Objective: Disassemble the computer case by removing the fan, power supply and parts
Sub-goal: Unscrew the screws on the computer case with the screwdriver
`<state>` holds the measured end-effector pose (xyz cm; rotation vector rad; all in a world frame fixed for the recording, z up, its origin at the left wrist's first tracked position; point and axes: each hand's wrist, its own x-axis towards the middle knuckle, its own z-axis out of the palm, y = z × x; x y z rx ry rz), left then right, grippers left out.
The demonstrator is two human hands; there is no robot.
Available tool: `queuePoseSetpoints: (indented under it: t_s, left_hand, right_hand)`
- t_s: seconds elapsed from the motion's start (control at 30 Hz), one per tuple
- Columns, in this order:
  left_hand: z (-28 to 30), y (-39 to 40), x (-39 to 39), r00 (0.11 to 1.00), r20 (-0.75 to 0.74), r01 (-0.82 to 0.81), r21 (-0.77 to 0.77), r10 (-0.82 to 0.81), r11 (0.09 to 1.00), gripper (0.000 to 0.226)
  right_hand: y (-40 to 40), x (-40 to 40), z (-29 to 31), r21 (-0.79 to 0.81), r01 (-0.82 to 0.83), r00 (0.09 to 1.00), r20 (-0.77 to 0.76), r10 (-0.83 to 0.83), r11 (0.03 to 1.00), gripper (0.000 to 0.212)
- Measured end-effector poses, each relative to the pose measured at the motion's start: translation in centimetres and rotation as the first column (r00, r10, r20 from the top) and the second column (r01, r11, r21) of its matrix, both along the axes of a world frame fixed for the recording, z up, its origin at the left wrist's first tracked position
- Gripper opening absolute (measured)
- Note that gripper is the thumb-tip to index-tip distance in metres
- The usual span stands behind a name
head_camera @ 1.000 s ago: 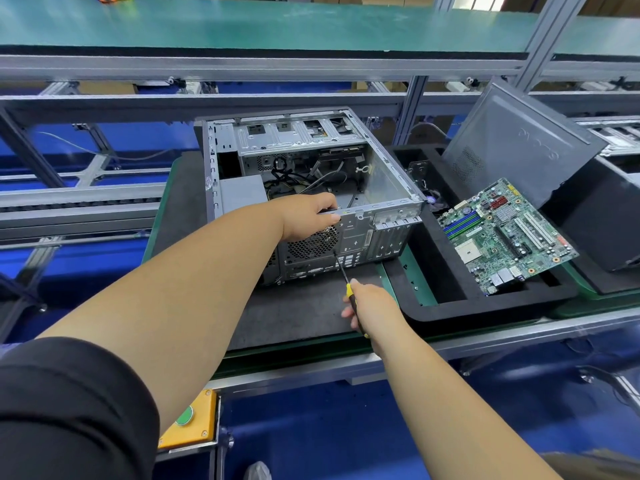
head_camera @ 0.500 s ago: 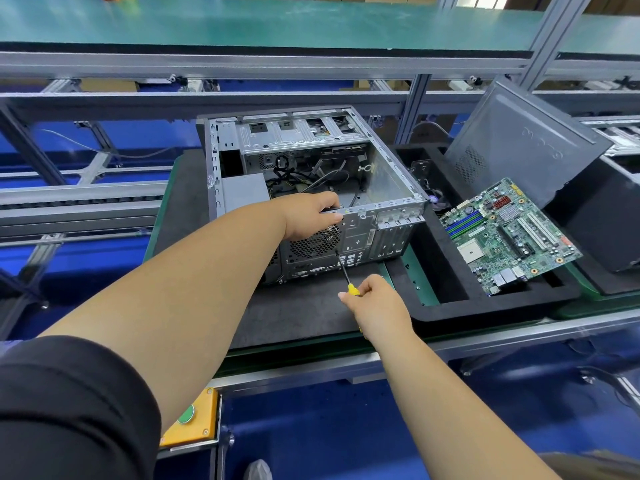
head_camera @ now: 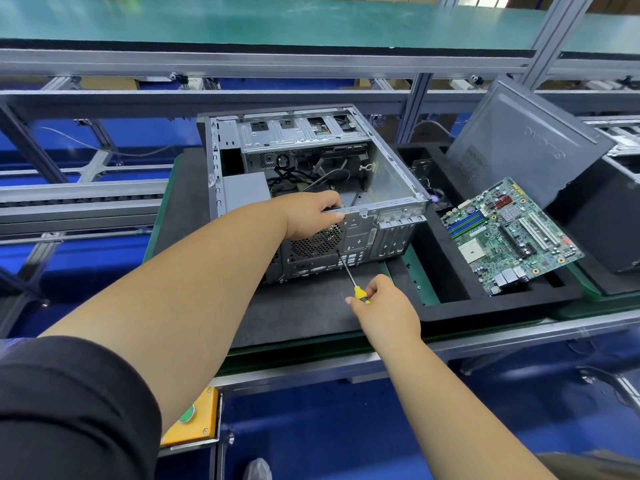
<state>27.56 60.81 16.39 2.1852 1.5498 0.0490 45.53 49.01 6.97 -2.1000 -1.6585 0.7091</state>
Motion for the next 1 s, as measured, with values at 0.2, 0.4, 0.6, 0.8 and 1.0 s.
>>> queuePoseSetpoints:
  t_s: [0.2, 0.4, 0.6, 0.8, 1.0]
  left_hand:
    - [-0.2, 0.2, -0.1, 1.0, 0.014, 0.006, 0.007, -0.006, 1.0, 0.017]
    - [-0.3, 0.2, -0.1, 1.0, 0.007, 0.004, 0.02, -0.004, 1.0, 0.024]
    - [-0.3, 0.3, -0.1, 1.0, 0.013, 0.003, 0.025, -0.004, 1.0, 0.019]
    - [-0.3, 0.2, -0.1, 1.0, 0.004, -0.001, 0.021, 0.001, 1.0, 0.021]
    - [-0.2, 0.1, 0.0, 1.0, 0.012, -0.022, 0.006, 0.022, 1.0, 0.018]
  right_hand:
    - [0.3, 0.8, -1.3, -0.062, 0.021, 0.971, -0.238, -0.035, 0.998, 0.018]
    - [2.5, -0.2, -2.4, -0.181, 0.086, 0.878, -0.452, -0.16, 0.98, 0.016]
    - [3.4, 0.4, -2.0, -0.148, 0.056, 0.927, -0.36, -0.106, 0.987, 0.018]
    - [3.7, 2.7, -1.7, -0.093, 0.072, 0.943, -0.319, -0.099, 0.993, 0.015]
    - [4.9, 1.6, -1.8, 0.001, -0.261, 0.956, 0.138, 0.258, 0.965, 0.013]
